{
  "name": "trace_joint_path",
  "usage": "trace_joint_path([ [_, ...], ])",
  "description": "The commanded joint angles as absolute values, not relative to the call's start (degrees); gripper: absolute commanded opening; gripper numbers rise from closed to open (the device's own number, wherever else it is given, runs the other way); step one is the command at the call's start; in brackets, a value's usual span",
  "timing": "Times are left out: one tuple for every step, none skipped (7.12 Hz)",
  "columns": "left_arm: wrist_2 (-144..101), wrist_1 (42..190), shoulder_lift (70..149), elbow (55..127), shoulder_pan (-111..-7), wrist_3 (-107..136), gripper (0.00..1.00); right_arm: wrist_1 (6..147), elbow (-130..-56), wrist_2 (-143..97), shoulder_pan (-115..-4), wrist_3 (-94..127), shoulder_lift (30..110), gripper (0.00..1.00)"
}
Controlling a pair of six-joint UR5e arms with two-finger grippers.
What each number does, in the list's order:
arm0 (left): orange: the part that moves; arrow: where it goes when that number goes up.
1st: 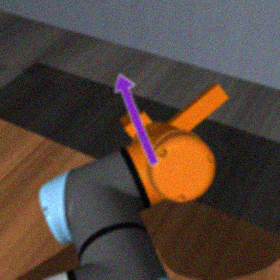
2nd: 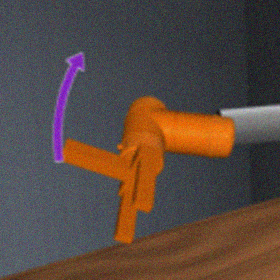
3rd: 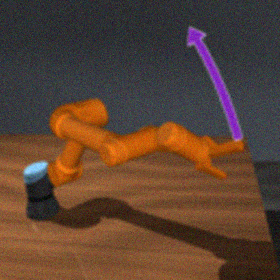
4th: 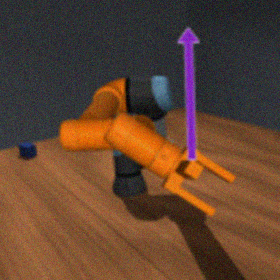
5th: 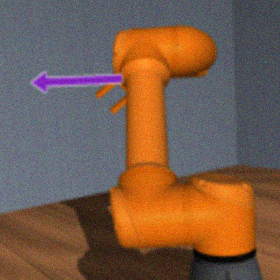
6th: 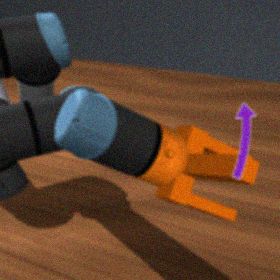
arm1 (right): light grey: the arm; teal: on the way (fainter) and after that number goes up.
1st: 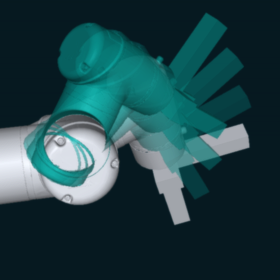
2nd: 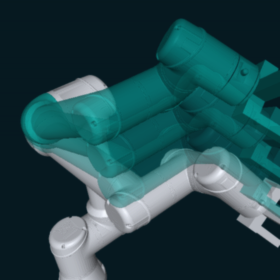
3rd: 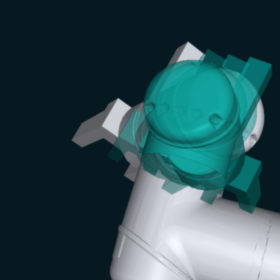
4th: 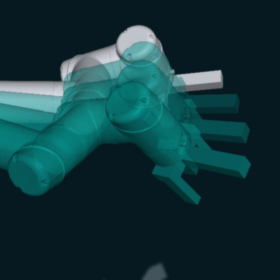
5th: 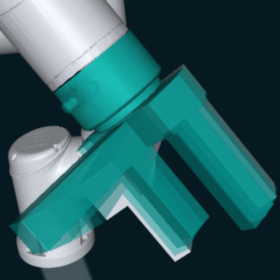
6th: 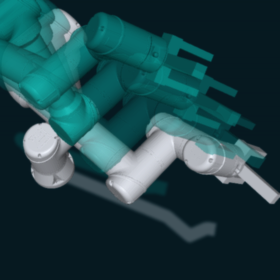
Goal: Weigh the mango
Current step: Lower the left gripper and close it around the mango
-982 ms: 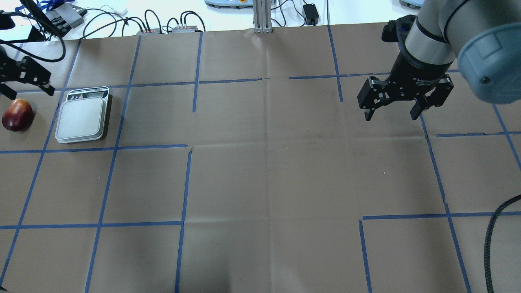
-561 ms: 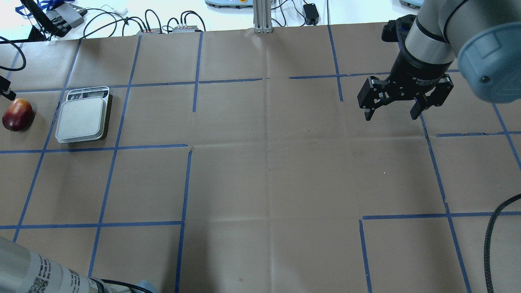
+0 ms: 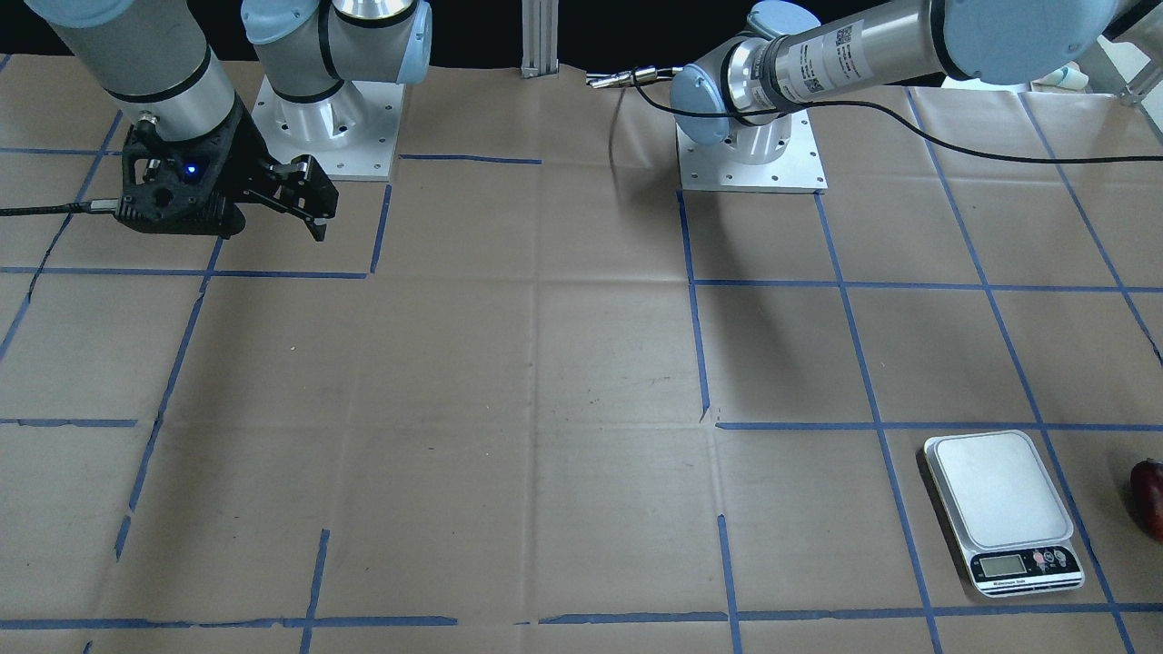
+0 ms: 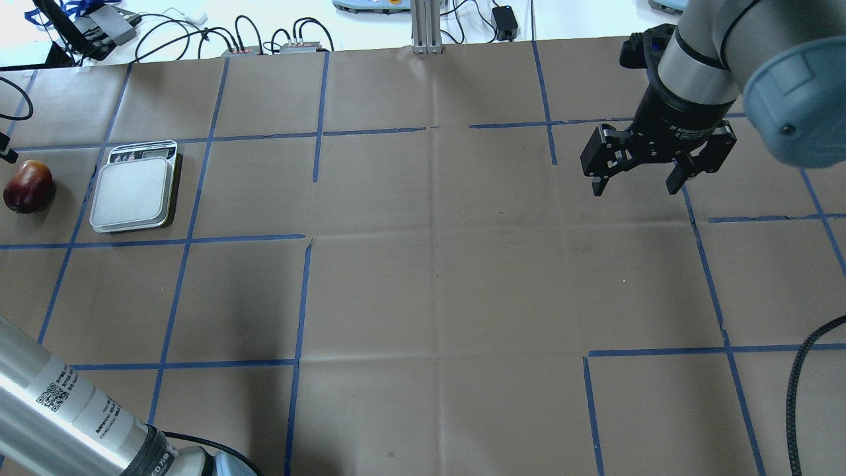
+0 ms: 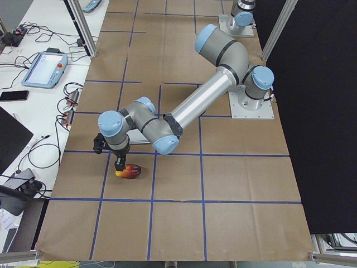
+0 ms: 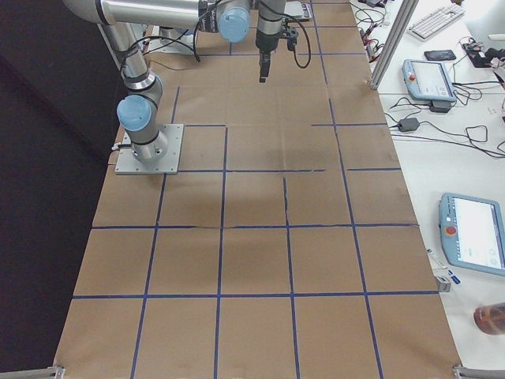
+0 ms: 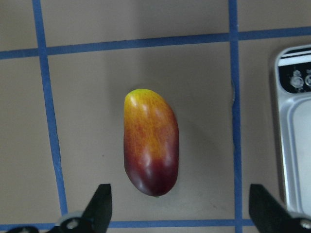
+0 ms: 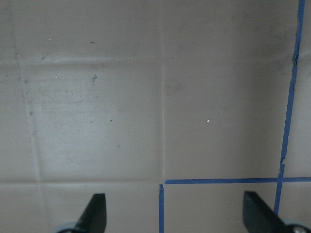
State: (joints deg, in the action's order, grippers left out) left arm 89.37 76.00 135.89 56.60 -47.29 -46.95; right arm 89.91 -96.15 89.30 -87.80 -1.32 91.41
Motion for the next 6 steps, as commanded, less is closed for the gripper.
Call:
trace_joint_path([
  [89.30,75.76,139.64,56.25,-47.02,-48.51,0.99,89.91,-96.15,89.30,-87.80,-1.32,91.41,1.00],
  [89.38,75.85,140.35,56.60,-47.11,-48.43,0.99,89.91,-96.15,89.30,-87.80,-1.32,91.41,1.00],
  [89.47,75.85,141.58,56.78,-47.11,-48.51,0.99,89.91,-96.15,89.30,-87.80,-1.32,91.41,1.00],
  [89.47,75.76,142.03,56.69,-47.11,-48.86,0.98,89.91,-96.15,89.30,-87.80,-1.32,91.41,1.00],
  [89.56,75.76,142.21,56.69,-47.11,-48.87,0.82,89.91,-96.15,89.21,-87.80,-1.32,91.49,1.00],
  [89.56,75.76,142.21,56.52,-47.11,-48.87,0.77,89.91,-96.15,89.30,-87.80,-1.32,91.41,1.00],
])
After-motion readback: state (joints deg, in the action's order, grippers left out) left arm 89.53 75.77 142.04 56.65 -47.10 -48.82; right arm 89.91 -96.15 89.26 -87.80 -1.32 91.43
